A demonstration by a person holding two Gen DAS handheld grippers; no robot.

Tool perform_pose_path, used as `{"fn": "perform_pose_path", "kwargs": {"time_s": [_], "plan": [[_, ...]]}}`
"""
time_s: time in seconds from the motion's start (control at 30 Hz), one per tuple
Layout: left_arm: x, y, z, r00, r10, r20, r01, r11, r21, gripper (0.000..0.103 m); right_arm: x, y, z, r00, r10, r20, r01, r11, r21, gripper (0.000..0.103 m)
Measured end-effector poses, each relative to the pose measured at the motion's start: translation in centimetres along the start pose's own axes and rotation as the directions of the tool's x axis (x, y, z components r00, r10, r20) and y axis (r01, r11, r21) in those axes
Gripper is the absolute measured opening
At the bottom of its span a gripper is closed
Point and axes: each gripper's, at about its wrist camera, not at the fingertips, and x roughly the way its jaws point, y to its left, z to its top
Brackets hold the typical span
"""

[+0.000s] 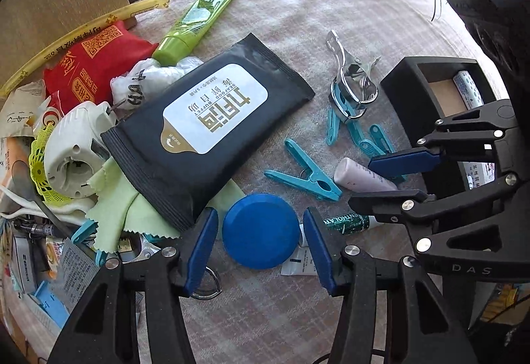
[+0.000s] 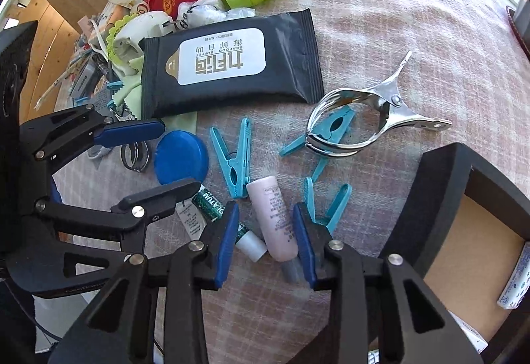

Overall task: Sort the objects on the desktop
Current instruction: 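Grasp the pink bottle with the right tool while the left tool grasps the blue round case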

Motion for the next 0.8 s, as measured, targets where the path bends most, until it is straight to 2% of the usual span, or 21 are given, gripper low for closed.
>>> {"fn": "perform_pose_path", "kwargs": {"time_s": [0.17, 0.23, 0.4, 0.57, 0.8], "plan": [[0.7, -0.9, -0.4, 0.999, 0.047, -0.01, -0.046, 0.999, 0.024, 0.048, -0.1, -0.2, -0.3, 1.0, -0.018, 0.006, 0.018, 1.0, -0.009, 0.026], [0.6, -1.1, -0.5, 0.998, 0.057, -0.001, -0.057, 0.998, 0.026, 0.048, -0.1, -0.3, -0.3, 1.0, -0.027, 0.01, 0.027, 1.0, -0.012, 0.02], [0.4, -1.3, -1.1, 0.997, 0.07, 0.017, -0.07, 0.997, 0.012, 0.048, -0.3, 0.2, -0.5, 0.998, -0.058, 0.024, 0.059, 0.998, -0.039, 0.02], [-0.8, -1.7, -1.7, 0.998, 0.052, 0.036, -0.053, 0.999, 0.007, 0.048, -1.1, -0.1, -0.9, 0.999, 0.001, 0.042, -0.001, 1.0, -0.007, 0.02], [-4.1, -2.1, -1.9, 0.996, 0.022, 0.085, -0.022, 1.0, 0.005, 0.048, -4.0, -1.2, -1.4, 0.993, 0.04, 0.109, -0.043, 0.999, 0.029, 0.02]]}}
